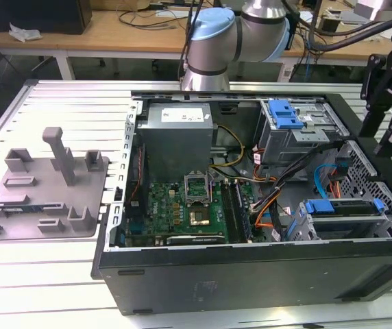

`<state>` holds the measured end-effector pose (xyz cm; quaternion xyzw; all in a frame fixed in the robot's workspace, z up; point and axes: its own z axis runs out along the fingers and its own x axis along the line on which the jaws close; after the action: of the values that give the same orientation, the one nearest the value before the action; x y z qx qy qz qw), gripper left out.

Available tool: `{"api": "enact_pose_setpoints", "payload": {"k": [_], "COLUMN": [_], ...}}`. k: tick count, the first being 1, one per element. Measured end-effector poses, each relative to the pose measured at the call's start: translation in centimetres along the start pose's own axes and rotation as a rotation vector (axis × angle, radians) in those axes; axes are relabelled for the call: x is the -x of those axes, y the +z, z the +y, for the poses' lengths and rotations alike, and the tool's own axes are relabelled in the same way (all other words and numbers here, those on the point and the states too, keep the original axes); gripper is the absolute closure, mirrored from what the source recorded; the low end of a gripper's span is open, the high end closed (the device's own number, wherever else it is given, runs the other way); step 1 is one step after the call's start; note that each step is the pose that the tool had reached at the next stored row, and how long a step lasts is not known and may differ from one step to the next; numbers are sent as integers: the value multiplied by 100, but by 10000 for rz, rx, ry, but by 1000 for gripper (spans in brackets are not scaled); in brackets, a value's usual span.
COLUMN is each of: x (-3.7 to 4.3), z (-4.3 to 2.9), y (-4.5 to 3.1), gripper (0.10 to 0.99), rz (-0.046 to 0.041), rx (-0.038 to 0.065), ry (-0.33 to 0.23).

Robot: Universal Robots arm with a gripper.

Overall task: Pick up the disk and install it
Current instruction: 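Insert the first disk wire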

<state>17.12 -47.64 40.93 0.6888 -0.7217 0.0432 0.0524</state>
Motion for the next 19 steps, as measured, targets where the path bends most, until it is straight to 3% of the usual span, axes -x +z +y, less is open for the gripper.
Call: {"api": "enact_pose_setpoints", "payload": {"k": [2,4,5,6,9,14,17,19], "x": [7,18,29,38,96,324,540,586], "z": [0,3,23,38,78,96,111,114], "y": [-1,1,7,8,17,19,28,36], "gripper": [580,580,580,580,580,600,792,792], "rz": [-11,-3,195,391,739,915,1057,1194], "rx": [-166,-511,-644,-675,-709,-777,-813,-822], "ry": [94,199,220,220,216,224,226,222]}}
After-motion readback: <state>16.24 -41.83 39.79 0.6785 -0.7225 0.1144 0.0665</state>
